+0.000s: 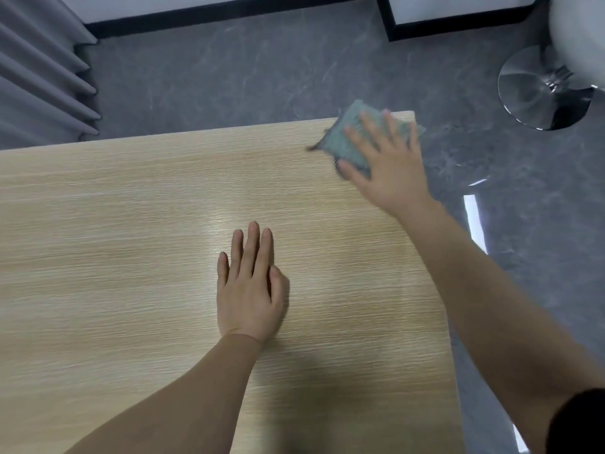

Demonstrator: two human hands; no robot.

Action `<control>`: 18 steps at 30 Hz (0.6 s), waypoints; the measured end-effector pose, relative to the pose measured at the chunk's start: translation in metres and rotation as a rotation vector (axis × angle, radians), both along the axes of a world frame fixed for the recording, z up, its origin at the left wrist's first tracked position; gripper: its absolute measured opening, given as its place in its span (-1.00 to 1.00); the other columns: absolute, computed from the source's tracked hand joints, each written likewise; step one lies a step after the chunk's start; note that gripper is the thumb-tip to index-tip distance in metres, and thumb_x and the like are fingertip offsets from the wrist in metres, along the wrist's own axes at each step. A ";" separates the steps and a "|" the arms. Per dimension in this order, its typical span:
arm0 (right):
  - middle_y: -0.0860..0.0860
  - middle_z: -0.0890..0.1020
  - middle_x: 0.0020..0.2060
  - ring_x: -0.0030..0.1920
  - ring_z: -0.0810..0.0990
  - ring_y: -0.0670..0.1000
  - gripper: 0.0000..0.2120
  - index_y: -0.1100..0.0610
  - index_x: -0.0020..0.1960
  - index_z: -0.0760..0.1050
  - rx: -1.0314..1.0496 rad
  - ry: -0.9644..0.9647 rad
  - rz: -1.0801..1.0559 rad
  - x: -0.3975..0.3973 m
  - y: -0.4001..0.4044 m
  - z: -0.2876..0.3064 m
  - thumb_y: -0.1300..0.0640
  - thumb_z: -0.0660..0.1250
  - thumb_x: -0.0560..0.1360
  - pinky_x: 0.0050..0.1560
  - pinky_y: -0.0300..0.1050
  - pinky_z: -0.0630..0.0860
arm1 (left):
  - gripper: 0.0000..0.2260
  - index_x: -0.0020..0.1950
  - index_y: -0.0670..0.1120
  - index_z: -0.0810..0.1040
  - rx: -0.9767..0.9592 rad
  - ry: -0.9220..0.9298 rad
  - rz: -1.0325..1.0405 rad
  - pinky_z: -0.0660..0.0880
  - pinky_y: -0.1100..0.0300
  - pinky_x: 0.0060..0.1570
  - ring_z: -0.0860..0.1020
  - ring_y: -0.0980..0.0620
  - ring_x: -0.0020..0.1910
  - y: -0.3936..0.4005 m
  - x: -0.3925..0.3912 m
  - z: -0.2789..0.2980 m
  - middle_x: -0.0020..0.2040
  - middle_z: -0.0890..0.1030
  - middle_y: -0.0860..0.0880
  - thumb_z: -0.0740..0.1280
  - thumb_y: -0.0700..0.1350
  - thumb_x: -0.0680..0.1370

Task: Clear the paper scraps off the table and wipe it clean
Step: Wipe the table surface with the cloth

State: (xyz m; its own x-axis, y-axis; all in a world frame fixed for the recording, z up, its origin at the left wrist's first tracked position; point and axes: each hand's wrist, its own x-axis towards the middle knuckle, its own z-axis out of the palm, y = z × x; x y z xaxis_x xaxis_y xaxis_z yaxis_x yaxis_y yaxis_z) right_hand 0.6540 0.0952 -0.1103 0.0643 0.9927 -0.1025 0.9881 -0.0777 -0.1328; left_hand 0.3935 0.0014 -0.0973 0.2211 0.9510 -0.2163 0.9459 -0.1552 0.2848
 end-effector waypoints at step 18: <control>-0.06 0.12 0.50 0.51 0.00 0.07 -0.43 -0.13 0.50 0.10 -0.022 0.049 0.430 -0.047 -0.099 0.000 -0.31 -0.07 0.55 0.46 0.19 -0.09 | -0.47 0.53 0.02 0.06 0.018 -0.008 0.005 -0.24 0.16 0.45 -0.13 0.14 0.51 0.000 0.000 -0.002 0.53 -0.01 0.11 -0.05 -0.01 0.54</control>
State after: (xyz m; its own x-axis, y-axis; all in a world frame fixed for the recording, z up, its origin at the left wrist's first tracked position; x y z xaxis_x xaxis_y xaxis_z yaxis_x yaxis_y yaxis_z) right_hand 0.6074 -0.0041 -0.1105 -0.3606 0.9254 -0.1167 0.9236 0.3368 -0.1832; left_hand 0.3933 0.0015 -0.0996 0.2177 0.9559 -0.1971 0.9443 -0.1553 0.2900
